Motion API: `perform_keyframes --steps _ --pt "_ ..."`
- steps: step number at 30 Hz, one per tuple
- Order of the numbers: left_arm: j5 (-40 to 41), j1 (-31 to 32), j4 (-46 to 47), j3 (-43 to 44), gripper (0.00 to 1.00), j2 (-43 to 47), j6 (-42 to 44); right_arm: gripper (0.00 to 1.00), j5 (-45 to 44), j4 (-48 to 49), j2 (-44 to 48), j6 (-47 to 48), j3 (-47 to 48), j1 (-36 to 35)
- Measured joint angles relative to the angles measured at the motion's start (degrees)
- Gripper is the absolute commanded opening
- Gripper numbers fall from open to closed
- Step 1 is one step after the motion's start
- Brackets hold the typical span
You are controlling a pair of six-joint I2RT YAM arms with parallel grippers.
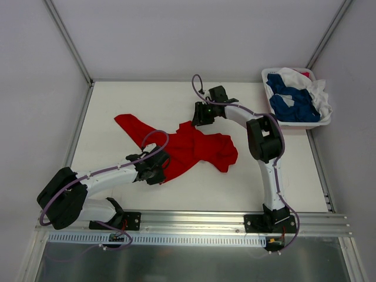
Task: Fold and stack the t-shirts
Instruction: Flatten out the tshirt
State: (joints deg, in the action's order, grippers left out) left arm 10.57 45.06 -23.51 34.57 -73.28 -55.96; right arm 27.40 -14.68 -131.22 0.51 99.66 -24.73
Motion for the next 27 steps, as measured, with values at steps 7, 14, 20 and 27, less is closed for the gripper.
perform_keyframes --steps 7,14,20,27 --pt "0.00 0.00 0.00 0.00 0.00 -0.13 0.00 0.44 0.15 0.07 0.00 -0.13 0.00 0.00" --pt "0.02 0.00 0.00 0.00 0.00 -0.33 0.00 0.43 0.22 0.02 -0.02 -0.31 0.15 -0.26" --pt "0.02 0.00 0.00 0.00 0.00 -0.33 0.00 0.40 0.17 -0.55 -0.98 -0.33 1.62 -1.66" --pt "0.00 0.00 0.00 0.00 0.00 -0.33 0.00 0.00 0.35 -0.94 -1.95 -0.46 2.03 -2.32"
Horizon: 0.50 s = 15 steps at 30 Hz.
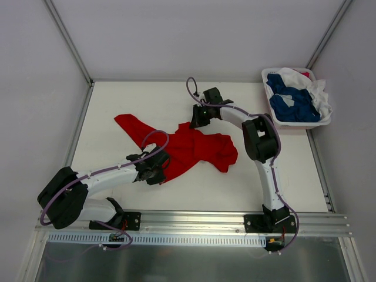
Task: Fold and stack the t-shirts
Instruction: Flatten out the tshirt
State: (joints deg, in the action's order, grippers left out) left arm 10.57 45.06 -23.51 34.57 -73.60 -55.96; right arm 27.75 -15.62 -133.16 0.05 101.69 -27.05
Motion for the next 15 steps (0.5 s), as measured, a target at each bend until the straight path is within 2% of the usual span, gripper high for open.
perform_keyframes --steps 10,15 --pt "0.04 0.76 0.57 -1.90 0.00 2.12 -0.70 0.00 -2.14 -2.27 -0.02 0.22 1.51 1.11" --pt "0.07 1.86 0.55 -4.15 0.00 5.20 -1.99 0.00 -4.61 -6.23 -1.51 1.05 7.17 4.52"
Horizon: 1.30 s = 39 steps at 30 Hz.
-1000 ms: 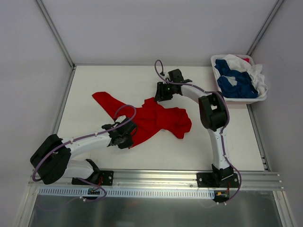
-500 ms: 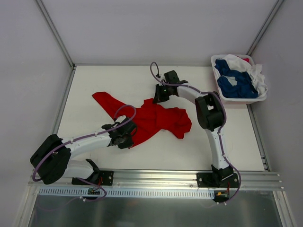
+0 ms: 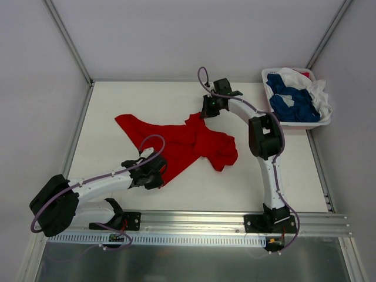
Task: Fold and stack the t-shirts
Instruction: Flatten out the tshirt
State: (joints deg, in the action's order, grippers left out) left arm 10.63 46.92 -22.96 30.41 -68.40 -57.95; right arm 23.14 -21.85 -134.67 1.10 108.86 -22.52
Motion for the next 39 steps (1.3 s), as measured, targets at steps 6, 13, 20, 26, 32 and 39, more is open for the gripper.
perform_keyframes --steps 6,13,20,26,32,39 --pt "-0.07 1.18 -0.68 -1.64 0.00 2.62 -1.53 0.00 -3.41 -3.32 -2.49 1.14 7.87 4.50" --pt "0.02 2.29 -3.26 -3.13 0.00 5.90 -3.17 0.00 -7.06 -6.19 -4.90 2.14 13.25 8.33" --pt "0.09 3.48 -6.16 -4.85 0.00 9.86 -5.18 0.00 -11.26 -8.02 -5.05 2.99 14.01 12.52" --pt "0.15 4.59 -9.49 -5.62 0.00 12.59 -6.86 0.00 -13.81 -9.16 -6.05 2.78 16.76 14.91" --pt "0.31 5.29 -13.44 -6.73 0.00 16.28 -8.72 0.00 -16.55 -10.67 -7.30 2.19 20.70 15.32" --pt "0.39 5.66 -16.33 -7.34 0.00 18.60 -10.34 0.00 -18.40 -11.02 -7.63 1.18 22.64 16.33"
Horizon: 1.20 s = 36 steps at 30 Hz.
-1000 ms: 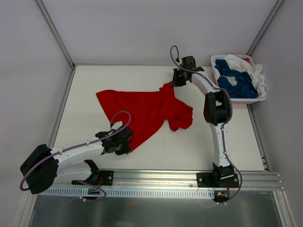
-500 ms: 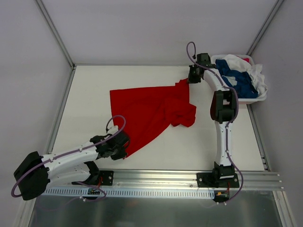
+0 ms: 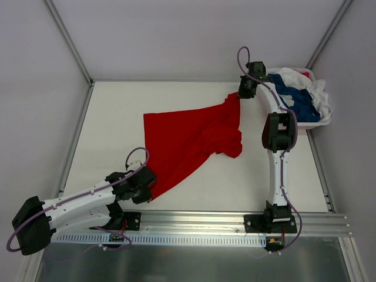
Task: Fold and stack the t-shirts
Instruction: Flatten out the tshirt
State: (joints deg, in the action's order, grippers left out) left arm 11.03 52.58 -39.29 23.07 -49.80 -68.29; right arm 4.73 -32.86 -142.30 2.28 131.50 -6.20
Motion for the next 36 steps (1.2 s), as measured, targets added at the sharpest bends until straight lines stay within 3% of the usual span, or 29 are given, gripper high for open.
perform_keyframes --steps 9,11,14,15,19,21,29,36 --pt "0.04 0.02 -1.07 -0.52 0.00 1.44 -1.49 0.00 0.24 0.09 -0.11 -1.20 -0.07 1.03" --pt "0.09 0.02 -1.09 -0.50 0.00 1.11 -1.60 0.04 0.59 0.66 -0.11 -1.29 -0.70 1.03" --pt "0.22 0.11 -1.27 -0.28 0.23 0.46 -1.70 0.25 1.05 1.60 -0.11 -1.68 -2.49 1.03" --pt "0.31 0.24 -1.33 -0.04 0.44 0.24 -1.75 0.40 1.20 1.73 -0.11 -1.75 -3.10 1.03" --pt "0.63 0.35 -1.77 1.18 0.81 -0.24 -1.79 0.59 1.73 2.21 -0.11 -2.05 -4.63 1.01" --pt "1.07 0.35 -2.12 1.68 0.89 -0.24 -1.64 0.62 1.88 2.67 -0.11 -1.90 -5.01 0.79" --pt "3.15 0.35 -4.74 4.00 0.93 -2.43 -0.63 0.63 1.99 4.31 1.25 -1.53 -8.74 -0.22" --pt "8.63 0.35 -5.44 15.52 0.95 -10.32 3.80 0.63 1.68 3.78 4.87 0.00 -10.40 -2.89"
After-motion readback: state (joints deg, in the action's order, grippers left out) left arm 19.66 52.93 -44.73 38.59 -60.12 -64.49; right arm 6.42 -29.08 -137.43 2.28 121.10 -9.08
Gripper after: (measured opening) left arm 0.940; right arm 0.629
